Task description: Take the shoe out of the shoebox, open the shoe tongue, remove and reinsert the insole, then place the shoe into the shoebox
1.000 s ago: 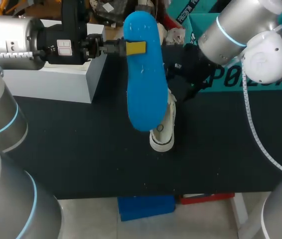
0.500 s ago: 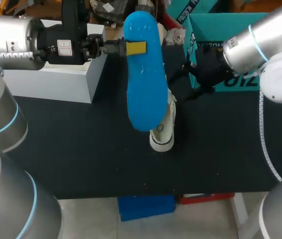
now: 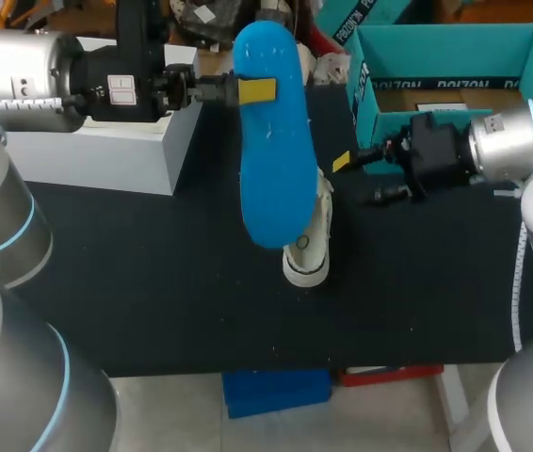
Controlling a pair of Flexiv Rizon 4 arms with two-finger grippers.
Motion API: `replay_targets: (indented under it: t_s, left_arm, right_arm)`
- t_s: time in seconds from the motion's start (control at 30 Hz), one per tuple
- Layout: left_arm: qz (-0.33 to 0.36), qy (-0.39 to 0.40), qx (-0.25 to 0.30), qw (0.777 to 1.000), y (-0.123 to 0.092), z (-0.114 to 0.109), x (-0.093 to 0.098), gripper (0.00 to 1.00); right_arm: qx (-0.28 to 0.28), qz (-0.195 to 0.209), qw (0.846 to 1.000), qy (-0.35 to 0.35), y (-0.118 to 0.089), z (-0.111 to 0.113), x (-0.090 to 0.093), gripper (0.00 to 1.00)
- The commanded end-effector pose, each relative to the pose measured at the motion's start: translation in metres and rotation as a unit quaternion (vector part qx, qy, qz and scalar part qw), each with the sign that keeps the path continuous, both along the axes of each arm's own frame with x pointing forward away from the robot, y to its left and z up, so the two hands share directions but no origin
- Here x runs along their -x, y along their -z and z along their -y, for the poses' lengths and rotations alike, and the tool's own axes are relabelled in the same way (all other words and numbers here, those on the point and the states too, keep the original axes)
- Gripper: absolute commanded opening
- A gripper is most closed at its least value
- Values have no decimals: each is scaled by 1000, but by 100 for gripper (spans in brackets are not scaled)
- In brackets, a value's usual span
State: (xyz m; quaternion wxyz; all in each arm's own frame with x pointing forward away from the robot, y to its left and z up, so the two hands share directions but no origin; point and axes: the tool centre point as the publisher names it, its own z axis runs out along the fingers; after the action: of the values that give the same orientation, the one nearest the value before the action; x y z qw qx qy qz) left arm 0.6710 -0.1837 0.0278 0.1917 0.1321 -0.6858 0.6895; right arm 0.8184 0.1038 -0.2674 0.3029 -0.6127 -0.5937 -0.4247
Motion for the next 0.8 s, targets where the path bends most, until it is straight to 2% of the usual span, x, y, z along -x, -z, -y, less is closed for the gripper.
replay_targets:
  t_s: [0.03,0.07,0.13,0.27,0.53,0.8]
  left_arm:
    - [0,-2,-1,1000,0,1,1,0]
    - [0,-2,-1,1000,0,1,1,0]
    - [0,-2,-1,1000,0,1,1,0]
    - [0,-2,-1,1000,0,1,1,0]
    - [0,-2,-1,1000,0,1,1,0]
    - [14,3,-3,1000,4,4,-2,0]
  right_arm:
    - [-109,30,994,1,6,2,5,100]
    - [-134,35,990,2,7,4,5,100]
    - [-131,36,991,7,8,5,5,100]
    - [-159,46,986,4,8,6,4,100]
    - [-154,66,986,-14,-1,5,1,100]
    - [-154,66,986,-14,-1,5,1,100]
